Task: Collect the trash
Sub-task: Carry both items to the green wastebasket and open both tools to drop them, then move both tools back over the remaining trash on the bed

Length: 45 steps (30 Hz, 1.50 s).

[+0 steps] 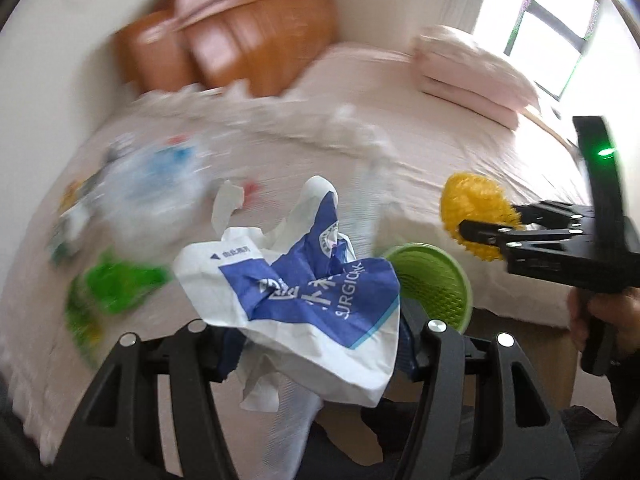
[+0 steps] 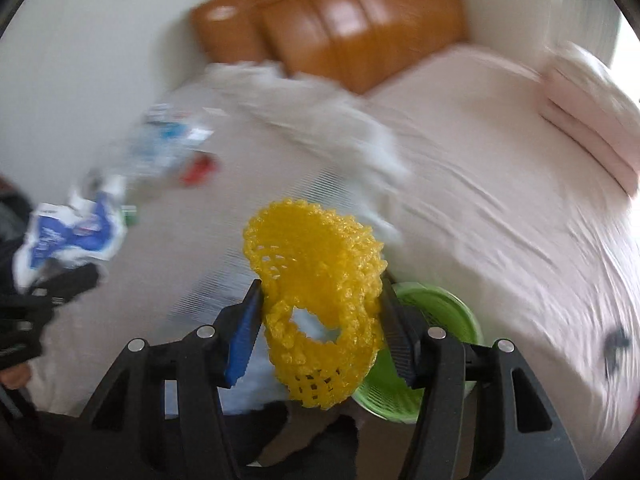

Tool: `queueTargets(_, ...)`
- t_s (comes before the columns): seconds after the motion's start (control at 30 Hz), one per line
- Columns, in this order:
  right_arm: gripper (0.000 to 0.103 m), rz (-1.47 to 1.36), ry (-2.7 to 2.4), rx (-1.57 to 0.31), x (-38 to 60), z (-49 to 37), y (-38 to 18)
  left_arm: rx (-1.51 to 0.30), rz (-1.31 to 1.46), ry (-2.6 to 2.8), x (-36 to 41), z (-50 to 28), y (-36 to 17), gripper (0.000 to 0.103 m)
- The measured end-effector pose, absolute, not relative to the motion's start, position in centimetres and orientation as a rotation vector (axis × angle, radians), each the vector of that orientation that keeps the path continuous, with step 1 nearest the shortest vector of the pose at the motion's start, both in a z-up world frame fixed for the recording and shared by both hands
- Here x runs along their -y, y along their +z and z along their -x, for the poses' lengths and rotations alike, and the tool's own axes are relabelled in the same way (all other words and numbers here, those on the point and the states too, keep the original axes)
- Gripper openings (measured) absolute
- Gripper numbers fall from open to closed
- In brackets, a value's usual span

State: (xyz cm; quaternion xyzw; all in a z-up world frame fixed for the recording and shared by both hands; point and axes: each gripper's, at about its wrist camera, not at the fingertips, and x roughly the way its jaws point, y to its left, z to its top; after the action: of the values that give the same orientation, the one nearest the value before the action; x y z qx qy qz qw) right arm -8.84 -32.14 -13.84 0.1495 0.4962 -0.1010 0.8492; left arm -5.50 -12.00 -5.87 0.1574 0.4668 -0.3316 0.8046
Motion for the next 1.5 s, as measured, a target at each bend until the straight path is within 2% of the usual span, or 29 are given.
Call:
queueTargets(0.1, 0.058, -0.359, -0.274, -1.105, 35.4, 10.2, -17.7, -1.003, -0.383, -0.786, 15.8, 6.6, -6.8, 0.058)
queueTargets(0.13, 0.061, -0.374, -0.282, -1.132, 36.4, 10.4, -19.3, -1.008, -0.398, -0.803, 17.0, 6.9, -7.1, 0.058)
queueTargets(0.17, 0.072, -0.384, -0.288, -1.157, 37.2, 10.6, -20.6, -1.014, -0.411, -0.820, 18.1, 7.0, -7.4, 0.058)
queueTargets(0.2, 0.077, -0.386, -0.298, -1.174, 37.8, 10.9, -21.4, -1.024, -0.427, -0.839, 19.5, 7.4, -7.8, 0.058)
queueTargets(0.23, 0.089, -0.387, -0.313, -1.195, 38.4, 11.1, -22.4, -1.030, -0.439, -0.847, 20.4, 7.7, -8.0, 0.058)
queueTargets(0.27, 0.094, -0.391, -0.323, -1.203, 38.9, 11.5, -23.0, -1.034, -0.450, -0.852, 21.2, 7.9, -8.3, 0.058)
queueTargets(0.47, 0.101, -0.453, -0.359, -1.196, 41.7, 14.6, -23.0, -1.056, -0.497, -0.871, 25.7, 8.8, -9.9, 0.060)
queueTargets(0.63, 0.101, -0.438, -0.418, -1.184, 43.7, 17.5, -21.2, -1.071, -0.523, -0.905, 28.6, 10.0, -11.1, 0.068)
queueTargets(0.7, 0.101, -0.444, -0.434, -1.173, 44.7, 18.3, -20.9, -1.063, -0.535, -0.920, 29.6, 10.7, -11.4, 0.084)
queueTargets(0.8, 0.101, -0.453, -0.458, -1.156, 45.6, 19.4, -20.2, -1.024, -0.565, -0.920, 30.9, 11.6, -11.5, 0.094)
queueTargets(1.13, 0.101, -0.431, -0.433, -1.083, 45.7, 19.2, -16.5, -1.007, -0.426, -0.868, 29.4, 10.6, -7.9, 0.095)
queueTargets(1.5, 0.101, -0.281, -0.191, -0.901, 37.7, 11.5, -7.8, -0.895, -0.206, -0.485, 16.3, 5.9, -1.4, 0.095)
